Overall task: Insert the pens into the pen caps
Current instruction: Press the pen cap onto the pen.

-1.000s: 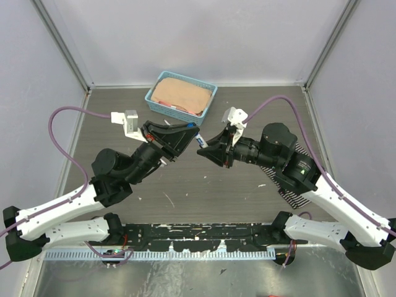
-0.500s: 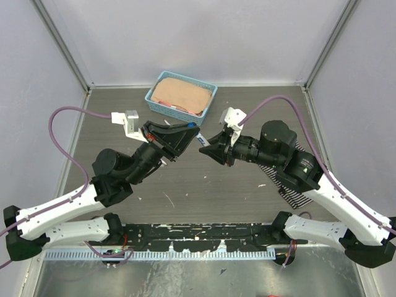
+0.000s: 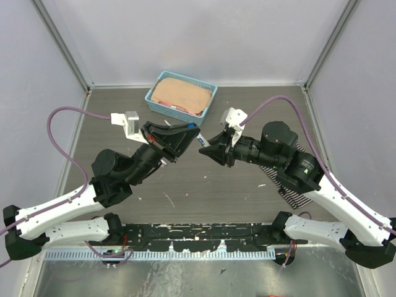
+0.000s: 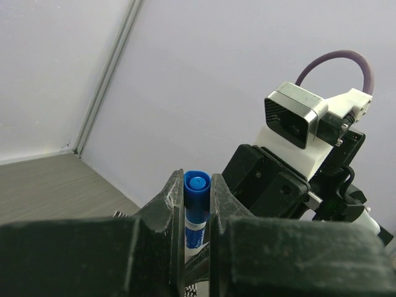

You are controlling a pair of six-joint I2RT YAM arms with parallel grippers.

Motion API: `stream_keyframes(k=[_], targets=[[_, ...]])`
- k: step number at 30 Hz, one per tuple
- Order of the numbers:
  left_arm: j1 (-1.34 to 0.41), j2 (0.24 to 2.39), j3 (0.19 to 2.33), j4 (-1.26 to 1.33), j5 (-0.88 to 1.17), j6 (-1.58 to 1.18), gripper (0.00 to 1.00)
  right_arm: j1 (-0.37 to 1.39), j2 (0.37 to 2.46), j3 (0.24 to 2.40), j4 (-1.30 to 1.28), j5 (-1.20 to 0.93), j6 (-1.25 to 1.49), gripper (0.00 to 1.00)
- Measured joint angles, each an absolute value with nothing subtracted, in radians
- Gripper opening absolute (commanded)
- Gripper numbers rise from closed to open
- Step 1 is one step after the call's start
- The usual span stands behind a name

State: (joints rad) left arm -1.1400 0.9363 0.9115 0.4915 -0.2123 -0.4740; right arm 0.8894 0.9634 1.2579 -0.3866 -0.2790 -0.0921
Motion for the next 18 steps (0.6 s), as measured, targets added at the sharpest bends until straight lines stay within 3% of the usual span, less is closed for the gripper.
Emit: stream_keyframes(k=[10, 18], targets=[[-1.155, 0.934, 0.960, 0.416, -0.067, -0.388, 0.00, 0.895, 0.866, 1.158, -0.310, -0.348, 0.039, 0.00], [-1.165, 0.912, 0.967, 0.406, 0.074, -0.366, 0.12, 0.896, 0.781, 1.052, -0.183, -0.457, 0.118, 0.00]])
